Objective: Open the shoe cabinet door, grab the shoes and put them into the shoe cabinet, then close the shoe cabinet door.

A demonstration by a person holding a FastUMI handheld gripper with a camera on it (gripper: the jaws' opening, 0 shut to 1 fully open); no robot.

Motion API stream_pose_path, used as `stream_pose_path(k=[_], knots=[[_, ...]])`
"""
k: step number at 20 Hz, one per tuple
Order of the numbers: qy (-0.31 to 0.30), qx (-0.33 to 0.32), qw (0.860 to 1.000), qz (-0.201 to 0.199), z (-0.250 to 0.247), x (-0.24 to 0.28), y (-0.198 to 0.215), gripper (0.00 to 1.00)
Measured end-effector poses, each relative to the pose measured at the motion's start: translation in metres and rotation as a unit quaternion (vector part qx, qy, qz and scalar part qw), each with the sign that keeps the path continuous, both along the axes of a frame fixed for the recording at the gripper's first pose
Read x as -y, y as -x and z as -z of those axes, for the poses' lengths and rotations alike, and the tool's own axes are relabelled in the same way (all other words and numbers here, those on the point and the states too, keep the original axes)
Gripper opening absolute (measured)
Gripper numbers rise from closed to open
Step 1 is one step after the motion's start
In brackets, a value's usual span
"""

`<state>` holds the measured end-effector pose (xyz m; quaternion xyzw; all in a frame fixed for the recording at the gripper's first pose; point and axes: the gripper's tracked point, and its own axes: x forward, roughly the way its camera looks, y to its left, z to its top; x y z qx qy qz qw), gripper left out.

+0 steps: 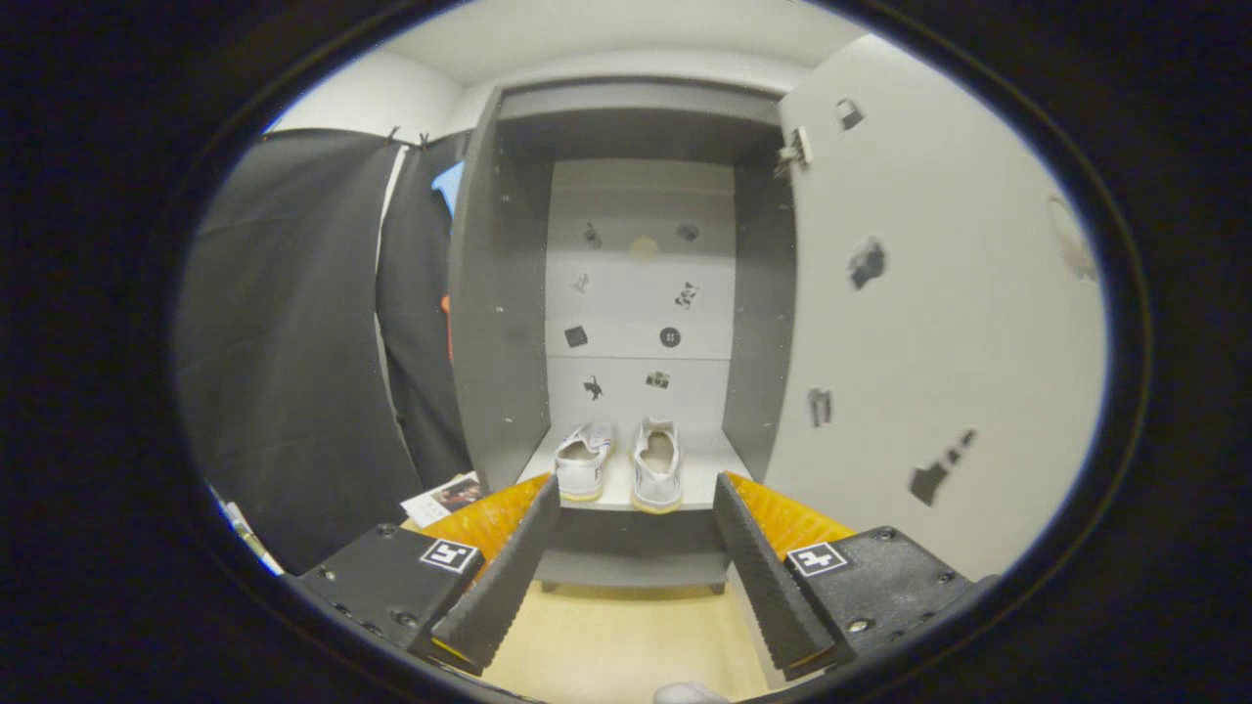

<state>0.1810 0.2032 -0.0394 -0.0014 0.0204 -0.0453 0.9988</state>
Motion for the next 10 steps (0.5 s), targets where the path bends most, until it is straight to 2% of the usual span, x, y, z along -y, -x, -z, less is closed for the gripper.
stream_pose_path(k=[4,10], knots=[[-0.012,0.038,0.999,0.011,-0.018,0.016,0.086,1.0],[-0.017,0.057,0.997,0.048,-0.025,0.063,0.176,1.0]])
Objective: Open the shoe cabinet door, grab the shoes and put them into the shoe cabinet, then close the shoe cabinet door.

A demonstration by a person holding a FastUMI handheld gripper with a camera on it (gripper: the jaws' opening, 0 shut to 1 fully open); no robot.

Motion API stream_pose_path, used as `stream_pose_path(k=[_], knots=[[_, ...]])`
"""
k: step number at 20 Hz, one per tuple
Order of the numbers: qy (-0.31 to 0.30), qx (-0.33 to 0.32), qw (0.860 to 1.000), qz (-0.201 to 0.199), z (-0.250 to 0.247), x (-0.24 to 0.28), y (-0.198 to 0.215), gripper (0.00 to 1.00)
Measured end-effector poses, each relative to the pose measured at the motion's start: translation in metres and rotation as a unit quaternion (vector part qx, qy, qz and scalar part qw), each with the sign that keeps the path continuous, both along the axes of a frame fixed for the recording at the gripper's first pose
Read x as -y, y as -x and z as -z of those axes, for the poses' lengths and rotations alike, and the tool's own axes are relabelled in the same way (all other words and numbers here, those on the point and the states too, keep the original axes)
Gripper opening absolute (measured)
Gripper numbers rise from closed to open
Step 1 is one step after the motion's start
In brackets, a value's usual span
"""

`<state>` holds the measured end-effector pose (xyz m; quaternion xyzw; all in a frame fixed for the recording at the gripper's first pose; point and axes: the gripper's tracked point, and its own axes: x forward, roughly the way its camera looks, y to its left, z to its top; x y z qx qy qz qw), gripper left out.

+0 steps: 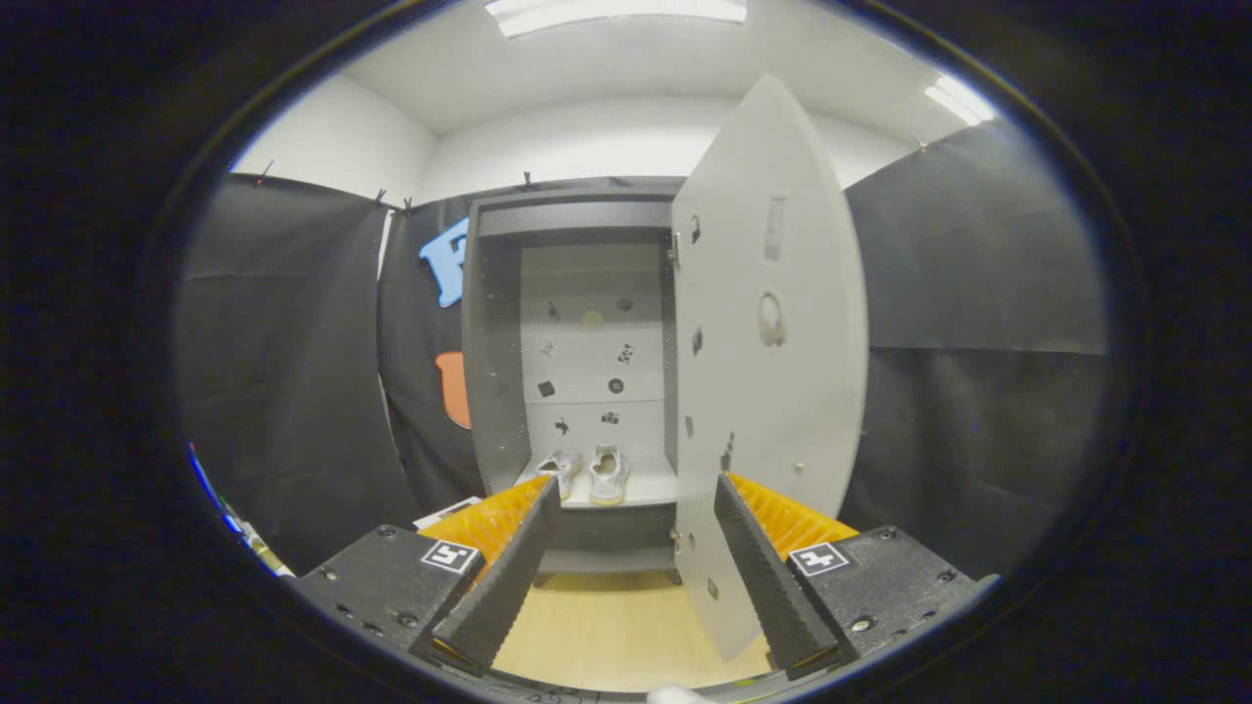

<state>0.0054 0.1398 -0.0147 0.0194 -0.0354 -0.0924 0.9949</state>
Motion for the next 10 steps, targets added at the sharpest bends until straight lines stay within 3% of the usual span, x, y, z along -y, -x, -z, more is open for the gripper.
stream_pose_path(k=[6,10], knots=[[-0.018,0.006,0.998,0.063,0.005,0.1,0.049,1.0],[-0.025,0.004,0.995,0.093,0.011,0.166,0.051,1.0]])
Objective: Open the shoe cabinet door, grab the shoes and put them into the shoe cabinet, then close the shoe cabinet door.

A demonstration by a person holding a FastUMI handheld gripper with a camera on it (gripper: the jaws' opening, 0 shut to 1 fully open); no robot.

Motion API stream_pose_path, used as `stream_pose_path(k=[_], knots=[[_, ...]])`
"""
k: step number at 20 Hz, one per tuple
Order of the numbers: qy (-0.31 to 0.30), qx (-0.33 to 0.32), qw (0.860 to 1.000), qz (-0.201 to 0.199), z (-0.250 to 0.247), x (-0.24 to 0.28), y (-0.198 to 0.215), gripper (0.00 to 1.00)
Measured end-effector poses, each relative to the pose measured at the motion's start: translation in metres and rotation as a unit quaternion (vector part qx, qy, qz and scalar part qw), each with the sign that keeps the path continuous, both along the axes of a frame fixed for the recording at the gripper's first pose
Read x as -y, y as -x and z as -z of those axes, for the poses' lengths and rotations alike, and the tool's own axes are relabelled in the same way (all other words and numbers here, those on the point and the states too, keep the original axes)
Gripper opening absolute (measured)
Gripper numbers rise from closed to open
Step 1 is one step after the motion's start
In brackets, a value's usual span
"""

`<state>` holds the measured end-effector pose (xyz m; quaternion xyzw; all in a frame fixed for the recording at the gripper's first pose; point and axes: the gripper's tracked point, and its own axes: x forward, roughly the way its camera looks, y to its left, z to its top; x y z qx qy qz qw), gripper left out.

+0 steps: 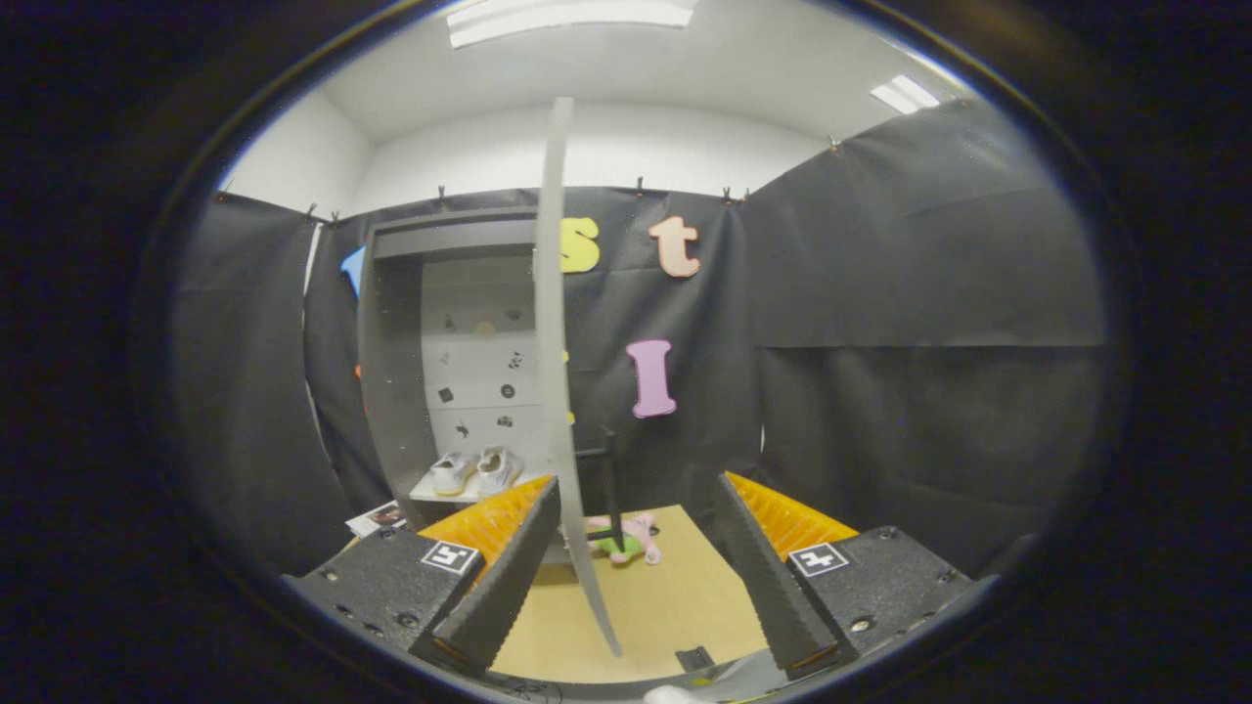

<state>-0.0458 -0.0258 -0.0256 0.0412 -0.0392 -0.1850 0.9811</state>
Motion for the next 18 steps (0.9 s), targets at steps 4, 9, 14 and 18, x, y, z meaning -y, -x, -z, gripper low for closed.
stream_pose_path(k=[4,9,14,18], knots=[[-0.005,-0.016,1.0,-0.014,0.01,0.044,-0.028,0.99],[-0.004,-0.033,0.997,-0.075,0.019,0.066,-0.071,1.0],[0.005,-0.047,0.988,-0.144,0.027,0.048,-0.107,1.0],[0.018,-0.039,0.986,-0.163,0.025,0.048,-0.111,1.0]])
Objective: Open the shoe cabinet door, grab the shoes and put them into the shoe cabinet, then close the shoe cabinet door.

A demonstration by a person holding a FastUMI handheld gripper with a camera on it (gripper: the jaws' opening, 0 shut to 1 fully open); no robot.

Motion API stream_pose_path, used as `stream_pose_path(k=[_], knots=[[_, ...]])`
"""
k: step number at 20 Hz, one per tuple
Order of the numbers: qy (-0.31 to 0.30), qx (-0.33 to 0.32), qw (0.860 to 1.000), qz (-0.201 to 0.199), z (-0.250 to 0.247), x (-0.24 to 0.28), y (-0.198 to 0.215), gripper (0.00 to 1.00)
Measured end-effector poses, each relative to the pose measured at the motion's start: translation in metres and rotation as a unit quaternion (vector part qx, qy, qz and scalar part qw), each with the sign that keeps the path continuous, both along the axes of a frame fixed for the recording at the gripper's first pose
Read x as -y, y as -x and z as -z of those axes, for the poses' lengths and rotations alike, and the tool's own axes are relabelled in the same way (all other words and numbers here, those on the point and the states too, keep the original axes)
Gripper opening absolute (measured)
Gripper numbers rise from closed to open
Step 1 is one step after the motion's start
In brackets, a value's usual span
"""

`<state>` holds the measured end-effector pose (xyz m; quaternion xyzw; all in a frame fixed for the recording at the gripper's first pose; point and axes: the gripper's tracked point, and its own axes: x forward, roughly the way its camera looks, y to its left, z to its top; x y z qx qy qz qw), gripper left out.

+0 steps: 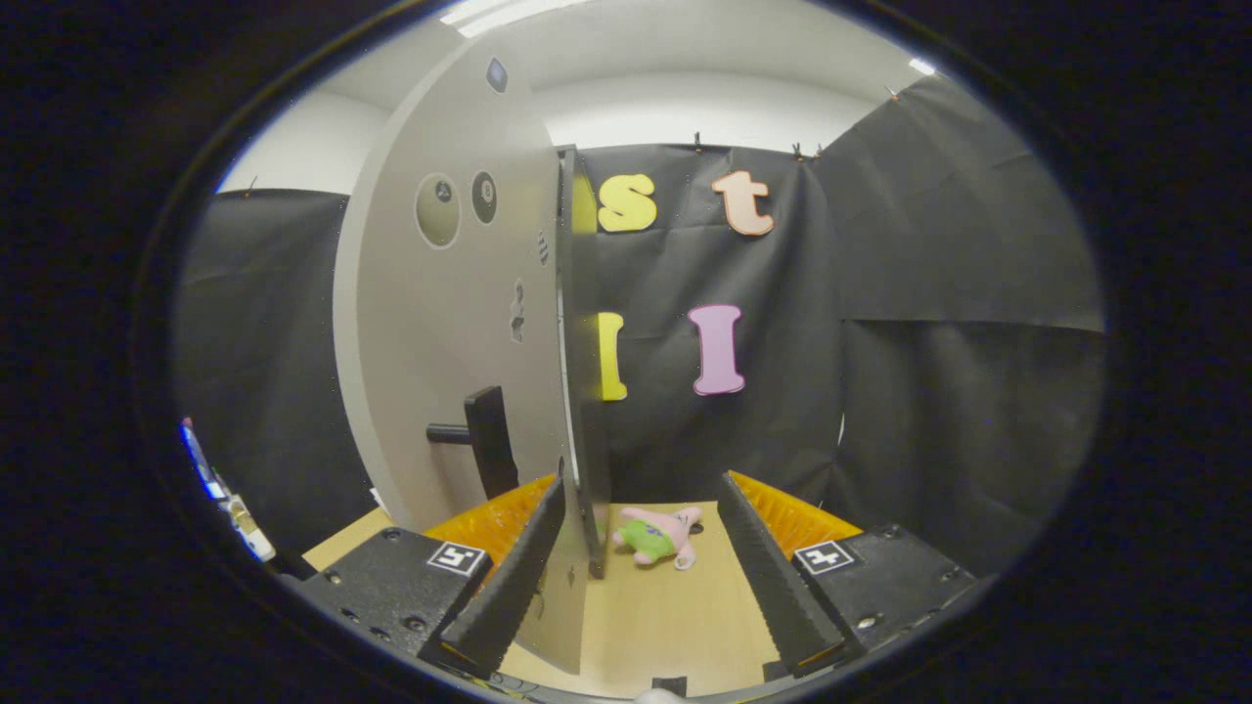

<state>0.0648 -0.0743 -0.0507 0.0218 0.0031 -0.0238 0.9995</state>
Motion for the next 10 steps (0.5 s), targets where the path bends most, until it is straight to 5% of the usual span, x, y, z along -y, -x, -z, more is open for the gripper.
stream_pose_path(k=[10], knots=[[0.014,-0.018,0.999,-0.034,-0.002,-0.032,0.001,0.94]])
